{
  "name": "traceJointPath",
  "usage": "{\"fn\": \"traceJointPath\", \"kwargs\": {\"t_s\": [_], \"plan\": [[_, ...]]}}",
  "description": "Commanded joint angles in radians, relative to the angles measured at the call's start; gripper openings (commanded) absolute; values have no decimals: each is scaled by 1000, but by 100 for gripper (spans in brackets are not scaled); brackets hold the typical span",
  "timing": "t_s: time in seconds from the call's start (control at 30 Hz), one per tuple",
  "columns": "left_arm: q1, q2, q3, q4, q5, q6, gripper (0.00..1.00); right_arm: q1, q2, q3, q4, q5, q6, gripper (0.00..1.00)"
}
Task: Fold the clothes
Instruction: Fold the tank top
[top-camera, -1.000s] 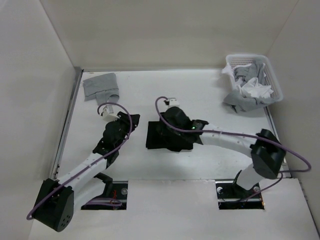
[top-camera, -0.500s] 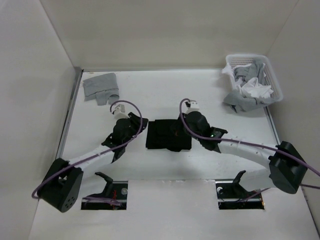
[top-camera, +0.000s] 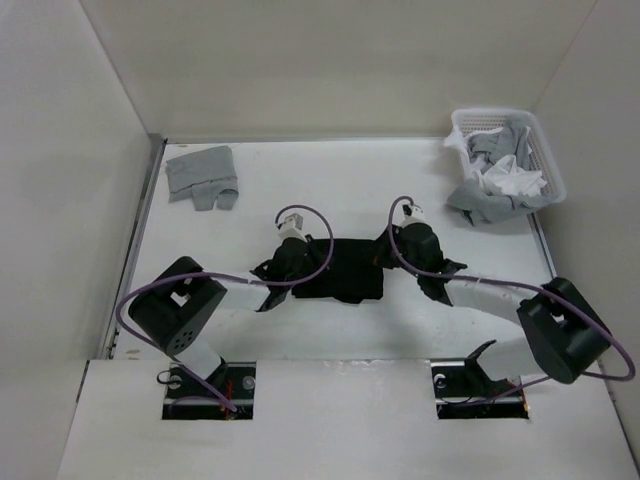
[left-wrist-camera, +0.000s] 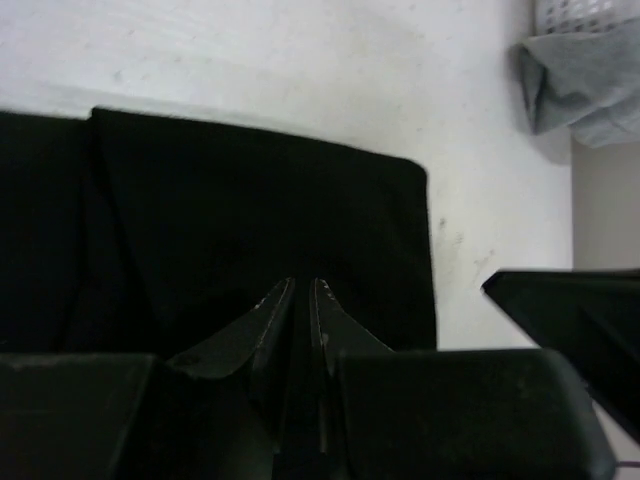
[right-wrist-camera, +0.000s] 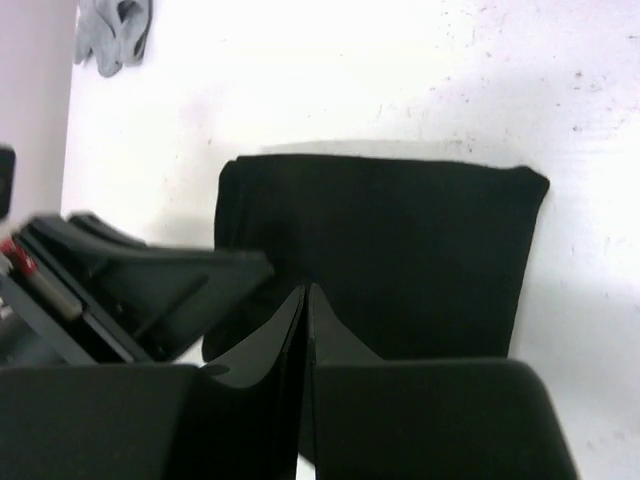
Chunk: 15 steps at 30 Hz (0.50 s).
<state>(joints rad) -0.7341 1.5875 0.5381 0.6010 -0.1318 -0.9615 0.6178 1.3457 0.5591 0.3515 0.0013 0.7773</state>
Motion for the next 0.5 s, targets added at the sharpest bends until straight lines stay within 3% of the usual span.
{"fn": "traceJointPath", "kwargs": {"t_s": [0.0, 0.23, 0.47], "plan": [[5, -3, -50, 74, 8, -17, 10, -28, 82, 36, 181, -101, 27, 7], [32, -80, -199, 117, 14, -33, 12, -83, 322, 94, 277, -152, 103, 7], [20, -142, -289, 115, 64, -11, 15, -102, 386, 125, 307, -147, 134, 7]]}}
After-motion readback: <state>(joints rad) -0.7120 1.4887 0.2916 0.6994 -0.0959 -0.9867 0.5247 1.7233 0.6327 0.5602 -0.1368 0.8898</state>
